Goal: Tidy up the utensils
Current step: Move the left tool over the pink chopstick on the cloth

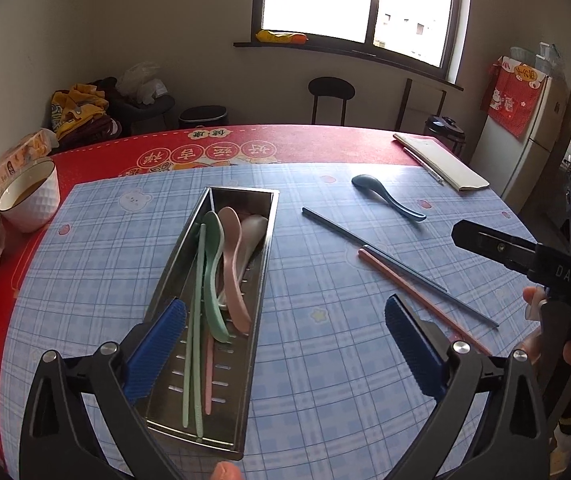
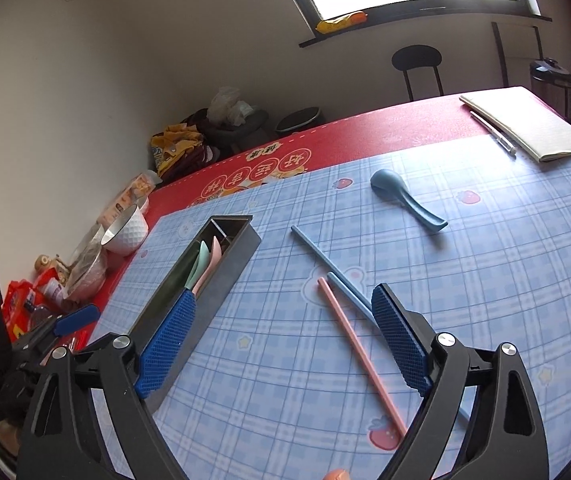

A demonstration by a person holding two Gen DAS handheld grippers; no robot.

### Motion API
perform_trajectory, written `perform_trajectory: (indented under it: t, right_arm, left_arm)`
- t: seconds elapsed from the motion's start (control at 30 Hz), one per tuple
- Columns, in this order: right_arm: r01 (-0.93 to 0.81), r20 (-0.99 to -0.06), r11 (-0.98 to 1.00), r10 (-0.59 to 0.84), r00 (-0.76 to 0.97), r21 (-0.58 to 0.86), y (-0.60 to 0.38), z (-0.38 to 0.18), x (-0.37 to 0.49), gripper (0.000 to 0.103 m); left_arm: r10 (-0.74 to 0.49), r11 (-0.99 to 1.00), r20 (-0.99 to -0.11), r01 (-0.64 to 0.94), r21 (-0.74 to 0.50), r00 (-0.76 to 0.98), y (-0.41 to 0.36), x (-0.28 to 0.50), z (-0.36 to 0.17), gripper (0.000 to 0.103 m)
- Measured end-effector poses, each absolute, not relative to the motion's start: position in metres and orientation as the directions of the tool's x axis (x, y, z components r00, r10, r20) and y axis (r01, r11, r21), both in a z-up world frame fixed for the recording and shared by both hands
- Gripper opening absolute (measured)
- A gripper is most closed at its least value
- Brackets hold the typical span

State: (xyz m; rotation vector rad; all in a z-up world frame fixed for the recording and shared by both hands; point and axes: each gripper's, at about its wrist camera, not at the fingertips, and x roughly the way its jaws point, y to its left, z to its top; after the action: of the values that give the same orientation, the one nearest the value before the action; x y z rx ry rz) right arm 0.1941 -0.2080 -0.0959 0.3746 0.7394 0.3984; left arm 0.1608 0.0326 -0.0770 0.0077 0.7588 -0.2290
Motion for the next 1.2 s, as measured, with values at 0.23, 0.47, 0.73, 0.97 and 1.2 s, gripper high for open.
perform_trajectory:
  t: [0.23, 0.47, 0.73, 0.97, 1.2]
  right_arm:
    - [-0.198, -0.574, 0.882, 0.434, 0.695, 0.428, -0.252, -0.103, 0.194, 0.088]
    - [-0.127, -0.58, 0.904, 0.364, 0.729, 0.408, -0.296, -0.122, 0.202, 0.088]
    - [-0.134, -0.526, 0.861, 0.415, 0.742, 0.491, -0.322, -0.136, 0.21, 0.088]
    - [-0.137, -0.475, 0.806, 0.467, 0.746, 0.576, -0.339, -0.146, 0.212, 0.088]
    - [-0.157, -0.428, 0.758, 0.512, 0.745, 0.633, -0.347, -0.148, 0.209, 0.088]
  left_arm:
    - [-0.215, 0.969, -0.734, 0.234, -0.079, 0.645, -0.021, 0.173, -0.103, 0.097]
    - [-0.141, 0.986, -0.791, 0.158, -0.057, 0.595, -0.074, 0.188, -0.134, 0.096]
    - [-0.092, 0.991, -0.842, 0.132, -0.025, 0.532, -0.122, 0.212, -0.162, 0.07]
    - [-0.029, 0.994, -0.838, 0.102, 0.032, 0.544, -0.14, 0.225, -0.172, 0.058]
    - [0.002, 0.986, -0.823, 0.136, 0.096, 0.568, -0.127, 0.213, -0.169, 0.035]
